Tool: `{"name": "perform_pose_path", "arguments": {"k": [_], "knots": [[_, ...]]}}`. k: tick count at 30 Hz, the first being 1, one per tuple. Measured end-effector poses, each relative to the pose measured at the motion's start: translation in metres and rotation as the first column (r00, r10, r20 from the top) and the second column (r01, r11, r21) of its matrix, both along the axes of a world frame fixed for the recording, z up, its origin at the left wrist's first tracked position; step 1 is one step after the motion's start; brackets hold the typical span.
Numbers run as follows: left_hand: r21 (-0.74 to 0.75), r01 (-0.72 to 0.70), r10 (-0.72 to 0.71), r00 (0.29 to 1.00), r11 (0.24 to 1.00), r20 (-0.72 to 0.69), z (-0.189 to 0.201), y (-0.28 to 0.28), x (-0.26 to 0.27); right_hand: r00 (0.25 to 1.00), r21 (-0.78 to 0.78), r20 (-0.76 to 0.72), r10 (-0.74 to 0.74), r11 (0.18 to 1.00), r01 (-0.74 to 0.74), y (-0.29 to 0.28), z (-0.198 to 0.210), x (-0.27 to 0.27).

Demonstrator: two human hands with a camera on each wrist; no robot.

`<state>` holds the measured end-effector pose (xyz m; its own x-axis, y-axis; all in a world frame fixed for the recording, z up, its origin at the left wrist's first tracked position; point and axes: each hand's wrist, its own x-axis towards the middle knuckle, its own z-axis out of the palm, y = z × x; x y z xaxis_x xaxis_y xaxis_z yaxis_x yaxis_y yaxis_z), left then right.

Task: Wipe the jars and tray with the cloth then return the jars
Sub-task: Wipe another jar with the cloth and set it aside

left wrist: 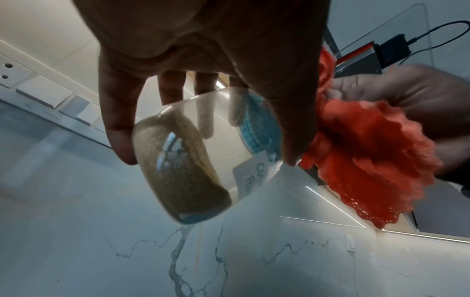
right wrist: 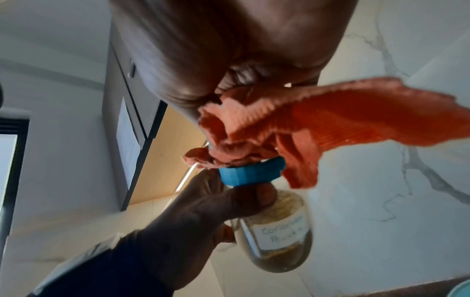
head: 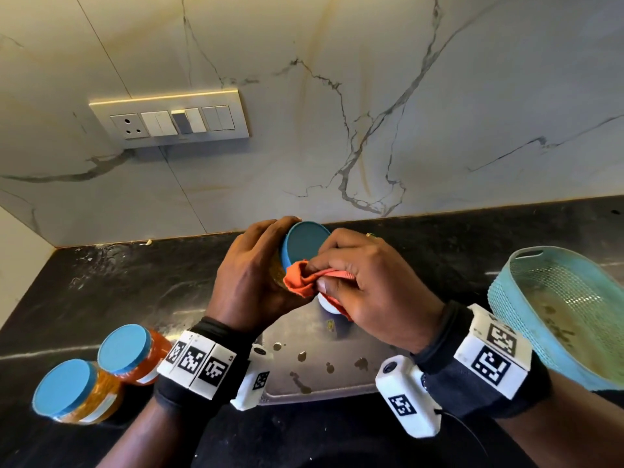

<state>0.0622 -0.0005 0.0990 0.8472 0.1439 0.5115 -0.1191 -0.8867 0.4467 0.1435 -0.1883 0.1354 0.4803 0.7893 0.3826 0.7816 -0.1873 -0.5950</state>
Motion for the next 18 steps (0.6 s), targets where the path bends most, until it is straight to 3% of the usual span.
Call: {"name": "perform_pose_path", "arguments": {"k": [5, 10, 14, 18], "knots": [[-0.013, -0.015, 0.015, 1.000, 1.000, 0.013, -0.006, 0.000, -0.001, 0.972, -0.159, 0.231, -0.029, 0.985, 0.067, -0.016, -0.001, 0.018], [-0.047, 0.007, -0.006, 1.000, 0.999, 0.020, -0.009, -0.011, 0.004, 0.938, -0.089, 0.314, -0.146, 0.979, 0.182, -0.008, 0.000, 0.042], [-0.056, 0.036, -0.035, 0.999, 0.998, 0.022, -0.010, -0.014, 0.004, 0.970, 0.056, 0.186, -0.156, 0.987, 0.148, 0.012, 0.002, 0.042], [-0.108, 0.038, -0.040, 0.999, 0.993, -0.017, -0.007, -0.010, 0.001, 0.994, 0.101, -0.087, 0.058, 0.994, -0.050, 0.018, 0.004, 0.038]]}}
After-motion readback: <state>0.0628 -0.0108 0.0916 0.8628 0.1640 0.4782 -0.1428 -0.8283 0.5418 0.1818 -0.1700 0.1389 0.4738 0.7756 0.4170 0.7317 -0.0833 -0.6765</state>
